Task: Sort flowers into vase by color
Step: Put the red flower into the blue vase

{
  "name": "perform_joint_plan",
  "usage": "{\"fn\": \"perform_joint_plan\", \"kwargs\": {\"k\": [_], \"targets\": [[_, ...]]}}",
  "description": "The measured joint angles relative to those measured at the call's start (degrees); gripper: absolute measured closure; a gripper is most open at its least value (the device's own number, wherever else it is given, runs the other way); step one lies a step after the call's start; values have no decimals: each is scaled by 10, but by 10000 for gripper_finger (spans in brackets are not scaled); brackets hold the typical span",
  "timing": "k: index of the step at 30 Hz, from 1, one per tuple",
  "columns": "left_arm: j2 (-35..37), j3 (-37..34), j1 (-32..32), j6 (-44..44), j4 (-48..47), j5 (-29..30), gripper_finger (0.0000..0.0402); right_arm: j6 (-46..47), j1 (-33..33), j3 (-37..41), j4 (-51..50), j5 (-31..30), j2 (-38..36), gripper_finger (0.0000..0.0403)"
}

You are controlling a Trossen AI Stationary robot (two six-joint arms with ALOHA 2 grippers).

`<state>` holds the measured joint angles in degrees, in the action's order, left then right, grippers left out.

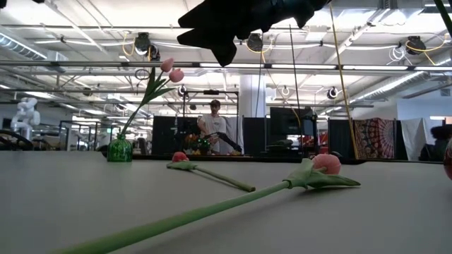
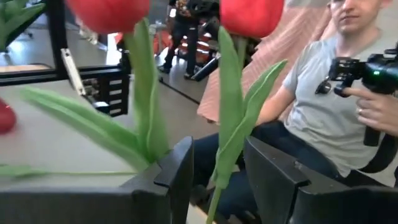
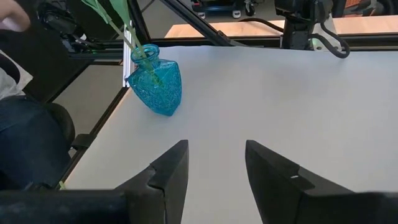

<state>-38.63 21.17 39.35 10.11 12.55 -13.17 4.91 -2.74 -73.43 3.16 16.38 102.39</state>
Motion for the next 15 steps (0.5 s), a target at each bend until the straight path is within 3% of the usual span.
{"fn": "perform_joint_plan", "kwargs": {"k": [5,15], "targets": [[40,0,0,-15,-46,68,256,0,0,0,0,0,0,252],[94,0,0,-80,-91,355,256,0,0,0,0,0,0,252]]}}
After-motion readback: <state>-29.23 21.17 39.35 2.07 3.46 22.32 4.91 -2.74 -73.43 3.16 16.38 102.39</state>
